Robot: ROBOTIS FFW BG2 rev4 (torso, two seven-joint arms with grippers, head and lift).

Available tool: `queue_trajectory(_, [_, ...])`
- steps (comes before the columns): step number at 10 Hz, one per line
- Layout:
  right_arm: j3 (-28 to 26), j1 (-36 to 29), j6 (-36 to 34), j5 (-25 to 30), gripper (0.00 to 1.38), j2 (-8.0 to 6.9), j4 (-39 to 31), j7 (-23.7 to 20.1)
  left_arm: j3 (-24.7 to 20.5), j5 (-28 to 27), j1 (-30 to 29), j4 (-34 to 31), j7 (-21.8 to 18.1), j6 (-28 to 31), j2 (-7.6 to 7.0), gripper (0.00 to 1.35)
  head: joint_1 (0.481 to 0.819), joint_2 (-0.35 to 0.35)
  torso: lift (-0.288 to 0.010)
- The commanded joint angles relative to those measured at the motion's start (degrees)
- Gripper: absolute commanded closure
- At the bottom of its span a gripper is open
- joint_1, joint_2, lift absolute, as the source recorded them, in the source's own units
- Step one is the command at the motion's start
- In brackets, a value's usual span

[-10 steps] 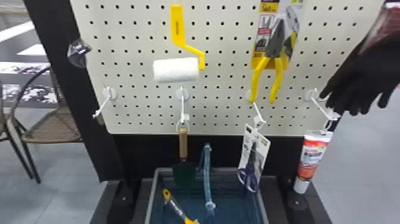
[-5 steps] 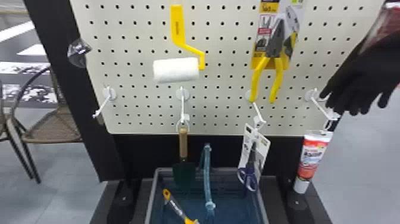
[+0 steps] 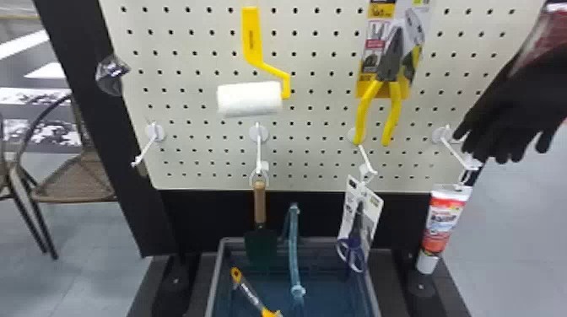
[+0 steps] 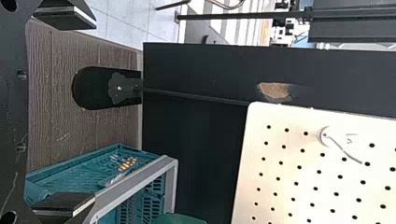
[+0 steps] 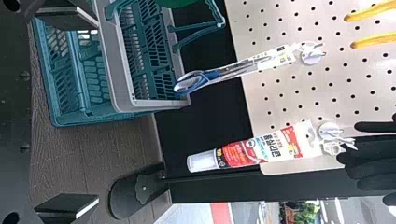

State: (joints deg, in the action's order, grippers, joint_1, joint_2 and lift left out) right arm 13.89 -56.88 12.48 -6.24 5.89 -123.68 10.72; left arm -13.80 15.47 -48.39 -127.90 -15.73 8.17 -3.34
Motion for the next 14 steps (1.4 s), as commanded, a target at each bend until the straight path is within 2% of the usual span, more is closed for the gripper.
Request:
queue_trajectory(1, [0.0, 0.0, 0.0, 0.0, 0.0, 0.0, 0.0, 0.0, 0.0, 0.0, 0.0, 0.0, 0.0, 0.0, 0.0, 0.0, 0.549, 0.0, -0.1])
queue_trajectory(14, [0.0, 0.0, 0.0, 0.0, 0.0, 0.0, 0.0, 0.0, 0.0, 0.0, 0.0, 0.0, 0.0, 0.0, 0.0, 0.0, 0.549, 0.0, -0.1])
